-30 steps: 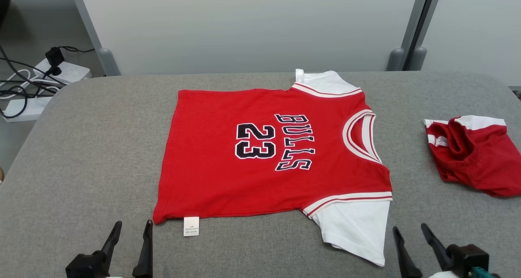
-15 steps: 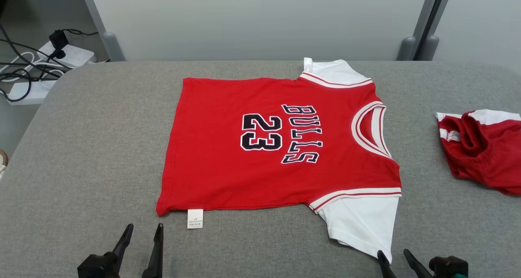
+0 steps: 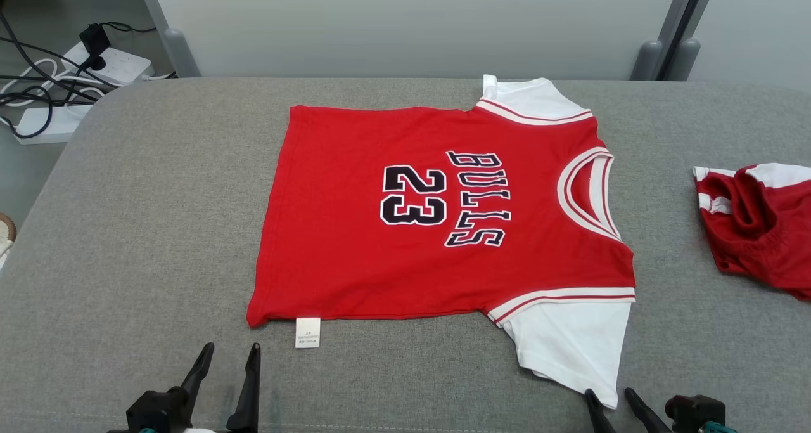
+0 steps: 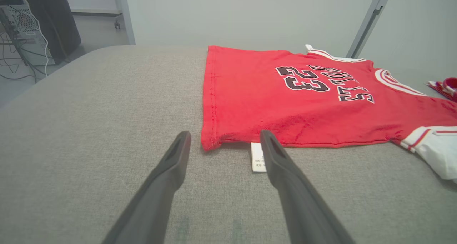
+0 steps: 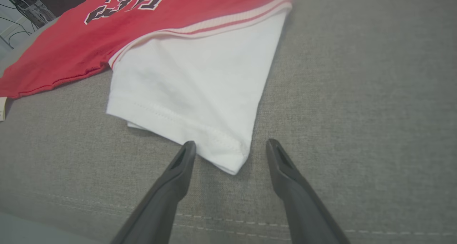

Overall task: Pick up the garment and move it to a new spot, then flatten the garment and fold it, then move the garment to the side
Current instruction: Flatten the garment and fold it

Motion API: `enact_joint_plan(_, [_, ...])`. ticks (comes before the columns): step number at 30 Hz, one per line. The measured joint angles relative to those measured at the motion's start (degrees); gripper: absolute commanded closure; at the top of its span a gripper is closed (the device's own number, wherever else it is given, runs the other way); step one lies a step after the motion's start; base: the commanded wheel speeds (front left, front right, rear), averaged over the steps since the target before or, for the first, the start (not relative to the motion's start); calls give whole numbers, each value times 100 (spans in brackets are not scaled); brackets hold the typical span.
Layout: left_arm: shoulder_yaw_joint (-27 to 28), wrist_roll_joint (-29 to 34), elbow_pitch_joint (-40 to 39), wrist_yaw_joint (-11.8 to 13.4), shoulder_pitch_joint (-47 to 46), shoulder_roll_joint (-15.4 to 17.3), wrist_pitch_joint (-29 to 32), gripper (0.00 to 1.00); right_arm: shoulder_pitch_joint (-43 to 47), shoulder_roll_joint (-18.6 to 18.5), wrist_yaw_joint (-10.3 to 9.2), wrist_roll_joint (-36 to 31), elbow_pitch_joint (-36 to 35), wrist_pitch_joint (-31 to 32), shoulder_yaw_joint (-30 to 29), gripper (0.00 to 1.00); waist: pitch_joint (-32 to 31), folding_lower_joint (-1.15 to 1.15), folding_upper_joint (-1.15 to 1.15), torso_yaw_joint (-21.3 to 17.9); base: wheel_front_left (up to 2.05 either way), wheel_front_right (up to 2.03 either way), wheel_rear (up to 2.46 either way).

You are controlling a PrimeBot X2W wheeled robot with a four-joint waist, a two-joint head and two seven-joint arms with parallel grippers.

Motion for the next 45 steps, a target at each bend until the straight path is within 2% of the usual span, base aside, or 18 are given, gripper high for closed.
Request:
enact_joint_plan(5, [-29,1,-23,0,-63,0,0,0,-62,-3,0,112,-69,0,-24,0,33,0,0,-7,0,0,0])
enact_joint_plan(10, [-80,1,-23,0,-64,0,0,0,-25,35,0,757,-285,0,-5,0,68,0,0,-12,0,0,0])
enact_joint_plan(17, [-113,0,-10,0,-64,0,0,0,31,-15,0,1255,-182,-1,280,0,112,0,0,-37,0,0,0])
enact_joint_plan(26, [-176,1,11,0,-73,0,0,0,2,-27,8,2340,-235,-51,389,0,173,0,0,6,0,0,0])
enact_joint_plan(32, [-188,1,13,0,-74,0,0,0,-3,-181,8,2927,-381,-52,699,0,189,0,0,4,0,0,0])
enact_joint_plan(33, [-190,1,13,0,-74,0,0,0,-8,-205,8,3019,-399,-53,760,4,190,0,0,2,0,0,0])
enact_joint_plan(35, [-202,1,14,0,-74,0,0,0,-24,-257,4,3138,-447,-52,865,38,198,0,0,-4,0,0,0])
enact_joint_plan(36, [-208,1,15,0,-74,0,0,0,-27,-283,3,3197,-478,-49,920,49,201,0,0,-8,0,0,0])
enact_joint_plan(41, [-209,1,33,0,-75,1,0,0,-24,-322,1,3508,-673,-44,1131,56,211,0,0,-34,0,0,0])
enact_joint_plan(42, [-209,1,36,-1,-75,0,0,0,-23,-332,1,3537,-700,-44,1148,64,209,0,0,-40,0,0,0])
enact_joint_plan(43, [-210,1,43,0,-75,0,0,0,-23,-346,1,3577,-709,-43,1158,64,207,0,0,-46,0,0,0])
enact_joint_plan(45, [-210,1,51,0,-75,0,0,0,-23,-368,1,3616,-709,-43,1165,88,203,0,0,-50,0,0,0])
